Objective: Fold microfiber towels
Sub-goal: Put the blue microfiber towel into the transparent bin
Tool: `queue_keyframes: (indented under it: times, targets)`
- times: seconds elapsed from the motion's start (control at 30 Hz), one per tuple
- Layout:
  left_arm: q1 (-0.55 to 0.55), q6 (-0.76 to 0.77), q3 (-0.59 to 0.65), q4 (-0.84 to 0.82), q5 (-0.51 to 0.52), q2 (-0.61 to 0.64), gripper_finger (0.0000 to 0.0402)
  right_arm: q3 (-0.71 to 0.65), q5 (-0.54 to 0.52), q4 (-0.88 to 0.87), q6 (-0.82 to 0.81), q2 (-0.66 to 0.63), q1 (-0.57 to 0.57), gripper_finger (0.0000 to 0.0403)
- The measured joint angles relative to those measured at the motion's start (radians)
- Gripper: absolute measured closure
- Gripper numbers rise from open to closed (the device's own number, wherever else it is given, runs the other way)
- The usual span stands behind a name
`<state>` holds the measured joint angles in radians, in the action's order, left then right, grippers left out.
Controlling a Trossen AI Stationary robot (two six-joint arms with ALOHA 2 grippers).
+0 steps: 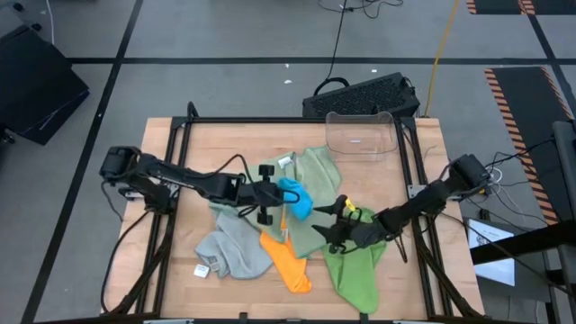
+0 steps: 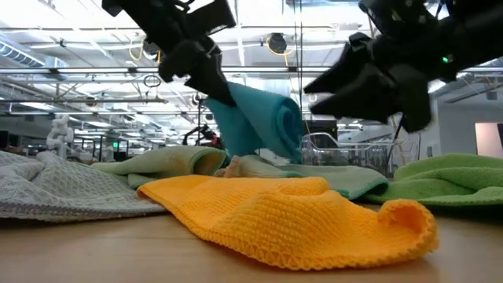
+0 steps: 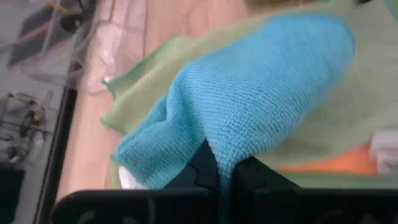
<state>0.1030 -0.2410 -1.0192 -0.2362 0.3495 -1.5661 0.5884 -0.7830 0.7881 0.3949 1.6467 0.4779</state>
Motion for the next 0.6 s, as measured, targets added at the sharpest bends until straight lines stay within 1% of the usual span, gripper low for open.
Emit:
queue_keyframes:
  times: [0.07, 0.13, 0.17, 0.23, 0.3, 0.37, 0.4, 0.47, 0.5, 0.6]
  targets:
    - [-0.018, 0.006, -0.001, 0.007, -0.015, 0.008, 0.0387, 0.003, 0.003, 0.096, 0.035, 0.034, -0.002, 0.0119]
    - [-0.038, 0.031, 0.001, -0.035, -0.032, 0.027, 0.039, 0.02, 0.024, 0.179, 0.07, 0.089, -0.009, 0.0109]
    - [-0.05, 0.045, 0.001, -0.024, -0.047, 0.031, 0.0392, 0.026, 0.02, 0.215, 0.086, 0.114, -0.011, 0.0102]
    - [-0.073, 0.083, -0.003, -0.026, -0.071, 0.037, 0.0392, 0.053, -0.007, 0.293, 0.107, 0.166, -0.022, 0.0086]
    - [-0.091, 0.12, 0.002, -0.061, -0.079, 0.047, 0.0391, 0.083, -0.007, 0.37, 0.13, 0.207, -0.036, 0.0066]
    - [-0.104, 0.14, -0.002, -0.047, -0.086, 0.049, 0.0387, 0.131, -0.031, 0.429, 0.152, 0.257, -0.057, 0.0046]
    - [-0.108, 0.15, -0.002, -0.058, -0.087, 0.05, 0.0387, 0.157, -0.041, 0.442, 0.17, 0.277, -0.068, 0.0037]
    - [-0.11, 0.159, 0.001, -0.072, -0.089, 0.053, 0.0391, 0.207, -0.124, 0.446, 0.202, 0.314, -0.09, 0.0022]
    - [-0.11, 0.166, 0.0, -0.061, -0.089, 0.053, 0.0392, 0.236, -0.145, 0.446, 0.215, 0.335, -0.104, 0.0016]
    - [-0.11, 0.175, 0.0, -0.054, -0.089, 0.054, 0.0392, 0.296, -0.171, 0.442, 0.241, 0.39, -0.137, 0.0006]
